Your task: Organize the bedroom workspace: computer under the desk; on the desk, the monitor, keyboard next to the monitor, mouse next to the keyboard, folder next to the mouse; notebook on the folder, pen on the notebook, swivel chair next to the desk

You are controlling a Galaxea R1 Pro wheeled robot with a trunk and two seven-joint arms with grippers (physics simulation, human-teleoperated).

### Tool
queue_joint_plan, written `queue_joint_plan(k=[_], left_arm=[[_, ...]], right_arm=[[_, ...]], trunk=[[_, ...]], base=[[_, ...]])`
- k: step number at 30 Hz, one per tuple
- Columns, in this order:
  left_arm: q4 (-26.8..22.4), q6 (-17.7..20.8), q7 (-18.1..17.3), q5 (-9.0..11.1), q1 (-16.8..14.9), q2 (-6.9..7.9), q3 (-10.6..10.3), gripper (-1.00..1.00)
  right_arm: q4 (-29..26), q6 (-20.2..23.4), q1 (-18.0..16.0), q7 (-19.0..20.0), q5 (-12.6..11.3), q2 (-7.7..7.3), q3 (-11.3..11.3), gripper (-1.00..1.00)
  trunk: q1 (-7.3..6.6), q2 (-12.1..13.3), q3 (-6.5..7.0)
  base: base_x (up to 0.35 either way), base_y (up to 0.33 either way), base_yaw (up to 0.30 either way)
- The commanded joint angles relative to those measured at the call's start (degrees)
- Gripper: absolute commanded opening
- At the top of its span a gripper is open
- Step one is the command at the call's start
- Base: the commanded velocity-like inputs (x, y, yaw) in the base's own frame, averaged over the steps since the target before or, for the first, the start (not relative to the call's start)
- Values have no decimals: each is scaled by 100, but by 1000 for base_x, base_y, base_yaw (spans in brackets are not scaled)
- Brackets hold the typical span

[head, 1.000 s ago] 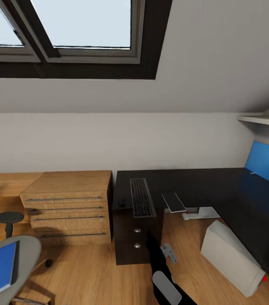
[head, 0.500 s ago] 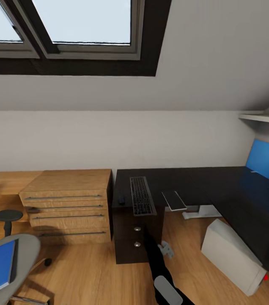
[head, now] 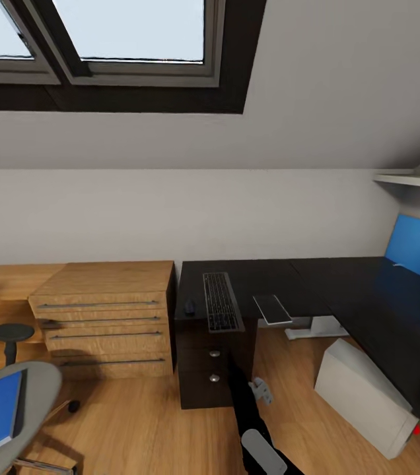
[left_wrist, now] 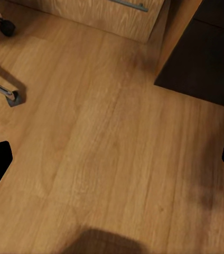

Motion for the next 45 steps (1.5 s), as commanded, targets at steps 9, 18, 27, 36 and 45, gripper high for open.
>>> queue_joint_plan(k=[9, 18, 27, 36, 45], left_arm=[[-17, -31, 47, 39, 1, 6, -41, 100], [-19, -36, 47, 36, 1, 5, -46, 100], [-19, -37, 47, 29, 1, 5, -52, 100], [-19, -36, 47, 27, 1, 5, -54, 100], [-19, -36, 4, 9, 1, 5, -64, 100]], right_arm=[[10, -32, -8, 32, -95, 0, 26, 100], [10, -27, -8, 23, -97, 0, 34, 100], [15, -23, -8, 18, -183, 0, 19, 100], [19, 2, -8, 6, -620, 0, 17, 100], [12, 977, -8, 41, -1729, 0, 20, 100]], trunk=[[199, -366, -168], [396, -727, -329], [594, -1088, -491], [792, -1449, -652], [814, -1489, -670]], base=[[0, 0, 0], [0, 0, 0], [0, 0, 0], [0, 0, 0], [0, 0, 0]])
